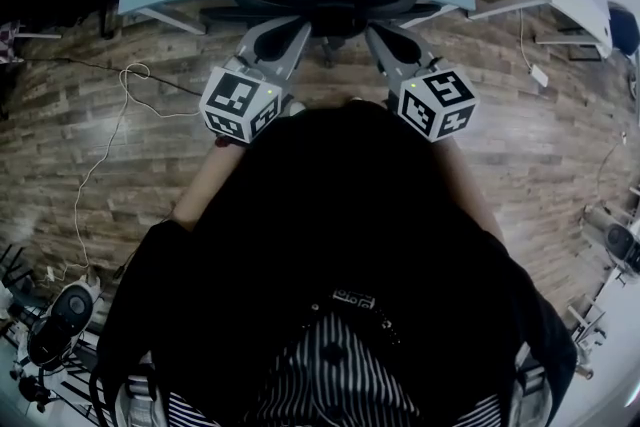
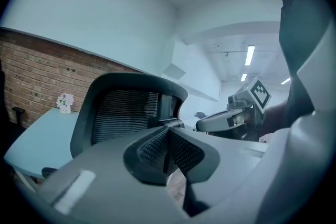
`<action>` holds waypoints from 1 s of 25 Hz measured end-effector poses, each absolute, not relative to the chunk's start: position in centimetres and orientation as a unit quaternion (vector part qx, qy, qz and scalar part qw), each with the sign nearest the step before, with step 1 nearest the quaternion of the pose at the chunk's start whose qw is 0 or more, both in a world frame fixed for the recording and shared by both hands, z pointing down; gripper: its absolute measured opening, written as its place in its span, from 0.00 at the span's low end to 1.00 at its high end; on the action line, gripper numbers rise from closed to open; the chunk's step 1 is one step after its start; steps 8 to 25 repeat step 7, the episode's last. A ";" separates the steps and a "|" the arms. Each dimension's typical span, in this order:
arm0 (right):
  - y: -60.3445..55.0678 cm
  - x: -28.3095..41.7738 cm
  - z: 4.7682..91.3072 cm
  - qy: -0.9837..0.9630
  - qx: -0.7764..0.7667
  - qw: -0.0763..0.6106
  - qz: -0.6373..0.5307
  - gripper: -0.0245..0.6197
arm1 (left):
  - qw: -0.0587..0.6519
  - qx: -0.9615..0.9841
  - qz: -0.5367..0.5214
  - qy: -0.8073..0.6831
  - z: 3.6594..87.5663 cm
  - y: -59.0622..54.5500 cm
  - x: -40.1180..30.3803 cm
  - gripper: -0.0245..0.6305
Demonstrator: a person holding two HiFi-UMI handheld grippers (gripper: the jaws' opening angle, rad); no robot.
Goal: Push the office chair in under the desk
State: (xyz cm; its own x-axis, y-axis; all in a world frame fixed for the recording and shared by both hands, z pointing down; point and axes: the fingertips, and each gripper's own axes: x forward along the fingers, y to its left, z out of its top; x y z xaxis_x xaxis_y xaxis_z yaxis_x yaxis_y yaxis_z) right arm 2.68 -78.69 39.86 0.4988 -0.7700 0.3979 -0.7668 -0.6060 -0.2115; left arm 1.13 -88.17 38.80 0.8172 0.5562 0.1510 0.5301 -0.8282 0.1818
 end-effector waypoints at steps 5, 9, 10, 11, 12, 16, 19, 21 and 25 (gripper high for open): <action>-78.6 3.1 39.8 0.446 -0.866 -0.003 -0.225 0.04 | 0.060 0.951 0.102 0.285 39.2 -88.1 1.4 0.05; -78.6 3.3 39.9 0.446 -0.866 -0.001 -0.227 0.04 | 0.062 0.952 0.101 0.283 39.2 -88.1 1.6 0.05; -78.6 3.3 39.9 0.446 -0.866 -0.001 -0.227 0.04 | 0.062 0.952 0.101 0.283 39.2 -88.1 1.6 0.05; -78.6 3.3 39.9 0.446 -0.866 -0.001 -0.227 0.04 | 0.062 0.952 0.101 0.283 39.2 -88.1 1.6 0.05; -78.6 3.3 39.9 0.446 -0.866 -0.001 -0.227 0.04 | 0.062 0.952 0.101 0.283 39.2 -88.1 1.6 0.05; -78.6 3.3 39.9 0.446 -0.866 -0.001 -0.227 0.04 | 0.062 0.952 0.101 0.283 39.2 -88.1 1.6 0.05; -78.6 3.3 39.9 0.446 -0.866 -0.001 -0.227 0.04 | 0.062 0.952 0.101 0.283 39.2 -88.1 1.6 0.05; -78.6 3.3 39.9 0.446 -0.866 -0.001 -0.227 0.04 | 0.062 0.952 0.101 0.283 39.2 -88.1 1.6 0.05; -78.6 3.3 39.9 0.446 -0.866 -0.001 -0.227 0.04 | 0.062 0.952 0.101 0.283 39.2 -88.1 1.6 0.05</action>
